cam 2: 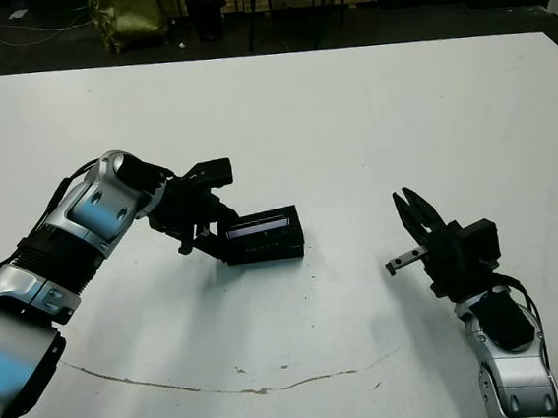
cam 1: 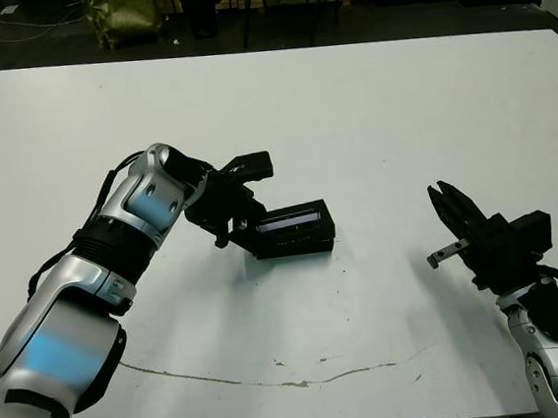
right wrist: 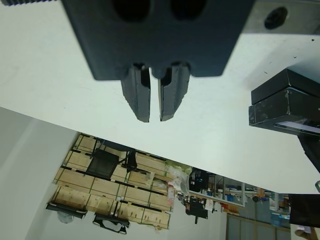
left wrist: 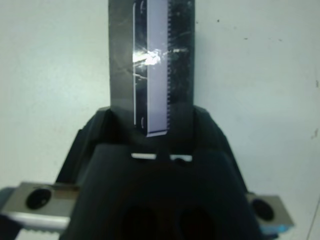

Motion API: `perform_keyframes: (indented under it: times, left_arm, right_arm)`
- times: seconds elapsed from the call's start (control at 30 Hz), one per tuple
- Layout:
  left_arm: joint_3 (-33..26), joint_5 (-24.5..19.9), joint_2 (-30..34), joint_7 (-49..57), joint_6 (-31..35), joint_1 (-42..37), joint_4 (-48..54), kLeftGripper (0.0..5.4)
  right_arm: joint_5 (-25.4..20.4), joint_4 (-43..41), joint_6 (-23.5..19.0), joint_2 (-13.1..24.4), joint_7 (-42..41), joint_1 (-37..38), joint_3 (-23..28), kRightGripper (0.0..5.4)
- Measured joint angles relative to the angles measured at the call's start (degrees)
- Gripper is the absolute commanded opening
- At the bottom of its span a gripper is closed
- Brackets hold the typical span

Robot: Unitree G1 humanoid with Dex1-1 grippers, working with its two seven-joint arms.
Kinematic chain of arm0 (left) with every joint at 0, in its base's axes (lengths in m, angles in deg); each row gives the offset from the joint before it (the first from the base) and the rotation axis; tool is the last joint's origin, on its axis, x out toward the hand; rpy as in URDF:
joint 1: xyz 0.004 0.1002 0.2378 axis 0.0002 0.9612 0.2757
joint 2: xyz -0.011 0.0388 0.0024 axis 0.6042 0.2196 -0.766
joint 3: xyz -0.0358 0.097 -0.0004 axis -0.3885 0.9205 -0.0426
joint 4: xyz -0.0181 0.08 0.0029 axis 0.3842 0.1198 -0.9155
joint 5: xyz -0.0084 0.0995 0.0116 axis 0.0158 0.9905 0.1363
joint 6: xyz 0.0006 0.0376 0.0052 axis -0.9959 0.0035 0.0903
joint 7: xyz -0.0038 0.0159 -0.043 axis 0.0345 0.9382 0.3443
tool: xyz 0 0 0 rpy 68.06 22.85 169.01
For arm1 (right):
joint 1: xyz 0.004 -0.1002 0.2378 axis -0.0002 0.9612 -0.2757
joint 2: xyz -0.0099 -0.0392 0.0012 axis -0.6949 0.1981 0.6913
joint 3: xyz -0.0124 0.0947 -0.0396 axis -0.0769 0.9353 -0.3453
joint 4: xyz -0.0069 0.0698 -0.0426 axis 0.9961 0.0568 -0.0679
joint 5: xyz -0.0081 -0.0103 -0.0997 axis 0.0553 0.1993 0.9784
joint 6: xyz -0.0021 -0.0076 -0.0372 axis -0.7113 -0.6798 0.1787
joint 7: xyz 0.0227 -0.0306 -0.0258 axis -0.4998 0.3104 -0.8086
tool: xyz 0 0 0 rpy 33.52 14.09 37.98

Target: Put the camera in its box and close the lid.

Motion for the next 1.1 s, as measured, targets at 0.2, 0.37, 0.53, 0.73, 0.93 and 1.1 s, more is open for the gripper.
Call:
perform_keyframes:
  times: [0.2,0.37,0.53,0.73,0.93,1.1]
  left_arm:
    - [0.48,0.13,-0.08,0.00,-0.17,-0.13,0.00,2.37]
    - [0.90,0.86,-0.16,0.00,-0.99,-0.21,-0.11,2.37]
    - [1.15,1.01,-0.26,-0.04,-2.74,-0.21,-0.63,2.37]
    - [1.73,1.19,-0.26,-0.10,-4.61,-0.18,-0.48,2.36]
    - [2.47,1.63,-0.19,-0.10,-4.49,-0.18,0.61,2.35]
    - [2.67,2.09,-0.31,-0.10,-5.11,-0.20,0.64,2.35]
  right_arm:
    - [-0.16,0.05,0.01,-0.04,-0.02,0.00,0.00,0.00]
    - [-0.15,-0.25,-0.74,-0.04,0.01,0.11,0.00,0.00]
    - [-0.13,-0.41,-0.91,-0.04,0.01,0.23,0.00,0.00]
    - [-0.03,-0.08,-0.11,-0.07,0.01,0.25,0.00,0.00]
    - [0.31,-0.34,-0.12,-0.21,0.39,0.32,0.00,0.00]
    - [-0.33,-0.65,-0.39,-0.24,0.39,0.63,0.00,0.00]
